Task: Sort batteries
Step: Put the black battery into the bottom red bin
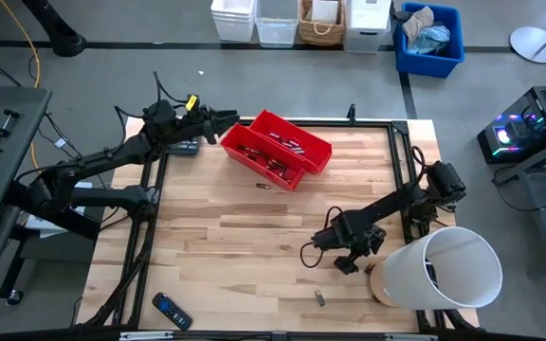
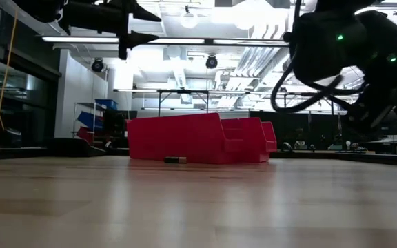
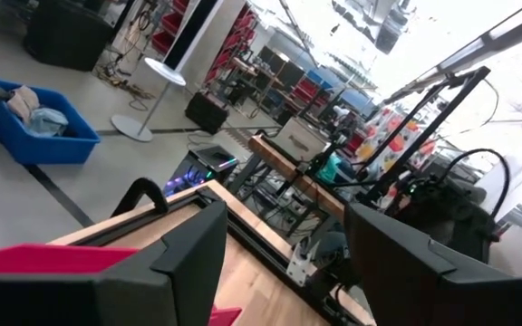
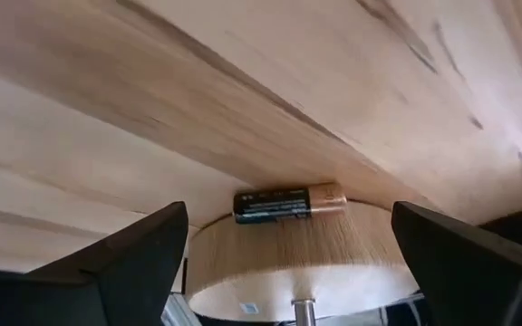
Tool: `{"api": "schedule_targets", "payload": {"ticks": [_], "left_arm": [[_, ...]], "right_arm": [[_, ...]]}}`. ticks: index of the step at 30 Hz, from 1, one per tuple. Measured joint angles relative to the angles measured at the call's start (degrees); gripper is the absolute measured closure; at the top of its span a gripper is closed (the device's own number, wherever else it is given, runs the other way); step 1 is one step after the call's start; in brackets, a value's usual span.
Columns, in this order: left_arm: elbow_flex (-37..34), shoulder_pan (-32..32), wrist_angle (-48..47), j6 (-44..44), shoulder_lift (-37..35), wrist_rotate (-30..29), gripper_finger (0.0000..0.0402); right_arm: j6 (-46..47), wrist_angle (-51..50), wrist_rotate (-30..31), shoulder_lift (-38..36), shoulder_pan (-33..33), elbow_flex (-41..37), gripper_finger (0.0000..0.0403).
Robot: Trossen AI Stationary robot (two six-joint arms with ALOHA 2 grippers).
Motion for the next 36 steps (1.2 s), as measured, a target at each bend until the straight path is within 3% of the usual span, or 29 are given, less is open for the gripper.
{"api": "schedule_targets", "payload": {"ticks": [11,16,27,31,36], "left_arm": [[0.0,0.0,-0.4,1.1,0.0,0.0,0.0188],[0.0,0.0,-0.4,1.1,0.0,0.0,0.0188],[0.0,0.0,-0.6,1.1,0.0,0.0,0.0188],[0.0,0.0,-0.6,1.1,0.0,0.0,0.0188],[0.0,0.0,-0.6,1.1,0.0,0.0,0.0188]], "right_arm": [[5.7,8.6,-2.5,-0.3,1.5,-6.9,0.002],[5.0,10.3,-5.0,-0.2,1.4,-8.8,0.002],[0.8,12.1,-3.8,-0.2,1.7,-8.6,0.0021],[0.3,11.5,-3.6,-0.1,1.8,-8.6,0.0043],[0.2,11.1,-2.9,-0.2,2.8,-8.6,0.0099]]}}
